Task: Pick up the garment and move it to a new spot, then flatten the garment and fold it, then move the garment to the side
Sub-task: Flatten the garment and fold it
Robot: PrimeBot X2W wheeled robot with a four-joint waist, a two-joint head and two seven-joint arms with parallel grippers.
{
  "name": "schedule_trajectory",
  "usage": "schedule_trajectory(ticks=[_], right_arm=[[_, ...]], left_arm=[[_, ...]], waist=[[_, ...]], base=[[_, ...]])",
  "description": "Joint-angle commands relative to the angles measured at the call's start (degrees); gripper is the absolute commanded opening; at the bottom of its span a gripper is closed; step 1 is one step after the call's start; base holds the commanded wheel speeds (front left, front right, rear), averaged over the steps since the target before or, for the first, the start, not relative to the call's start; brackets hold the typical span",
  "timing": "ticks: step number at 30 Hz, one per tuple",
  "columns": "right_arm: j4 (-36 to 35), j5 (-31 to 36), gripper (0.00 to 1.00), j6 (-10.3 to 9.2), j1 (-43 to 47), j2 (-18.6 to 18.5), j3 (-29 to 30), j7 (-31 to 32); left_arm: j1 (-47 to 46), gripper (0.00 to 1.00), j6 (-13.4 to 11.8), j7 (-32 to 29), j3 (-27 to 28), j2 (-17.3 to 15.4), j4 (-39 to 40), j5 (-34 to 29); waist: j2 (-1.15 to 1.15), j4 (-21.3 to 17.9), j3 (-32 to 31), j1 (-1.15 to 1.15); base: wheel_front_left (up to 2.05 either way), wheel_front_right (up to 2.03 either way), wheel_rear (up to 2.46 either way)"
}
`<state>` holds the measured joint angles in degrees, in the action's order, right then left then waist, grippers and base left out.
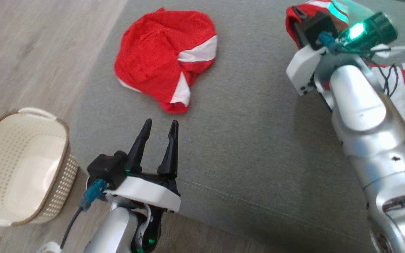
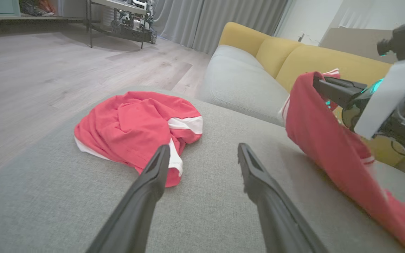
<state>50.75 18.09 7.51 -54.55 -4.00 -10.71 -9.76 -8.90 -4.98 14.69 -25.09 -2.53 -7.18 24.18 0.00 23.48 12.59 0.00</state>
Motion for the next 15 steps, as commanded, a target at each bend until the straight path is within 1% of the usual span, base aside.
schedule_trajectory(ticks=[1,2,4,7,12,15], right_arm=[[-1.48,-0.11,0.00,-0.02,-1.92,1.11,-0.79,-0.55],[0.22,0.53,1.00,-0.02,-3.02,1.11,-1.11,-0.05],[2.72,0.02,1.00,-0.02,-3.63,1.12,-2.21,1.66],[4.99,-2.69,1.00,-0.02,-4.13,1.12,-6.01,2.17],[6.58,-7.97,1.00,-0.02,-4.17,1.12,-11.48,2.03],[6.74,-10.76,1.00,-0.02,-4.34,1.12,-12.45,1.06]], left_arm=[[-1.92,1.00,-0.13,0.30,1.68,-0.35,2.25,0.30],[-1.82,1.00,-0.29,0.30,1.52,-0.35,2.59,0.47],[-1.66,1.00,-0.36,0.30,1.43,-0.35,2.62,0.49],[-1.52,1.00,-0.50,0.30,1.60,-0.35,2.56,0.34],[-2.00,1.00,-0.38,0.30,2.52,-0.35,2.32,-0.50],[-2.51,1.00,-0.24,0.30,3.29,-0.35,2.43,-0.92]], waist=[[0.00,1.07,0.54,0.00],[0.00,1.53,0.54,0.00],[0.00,1.76,0.49,0.00],[0.00,1.13,0.39,0.00],[0.00,-1.95,-0.18,0.00],[0.00,-4.35,-0.87,0.00]], base=[[0.00,0.00,0.00],[0.00,0.00,0.00],[0.00,0.00,0.00],[0.00,0.00,0.00],[0.00,0.00,0.00],[0.00,0.00,0.00]])
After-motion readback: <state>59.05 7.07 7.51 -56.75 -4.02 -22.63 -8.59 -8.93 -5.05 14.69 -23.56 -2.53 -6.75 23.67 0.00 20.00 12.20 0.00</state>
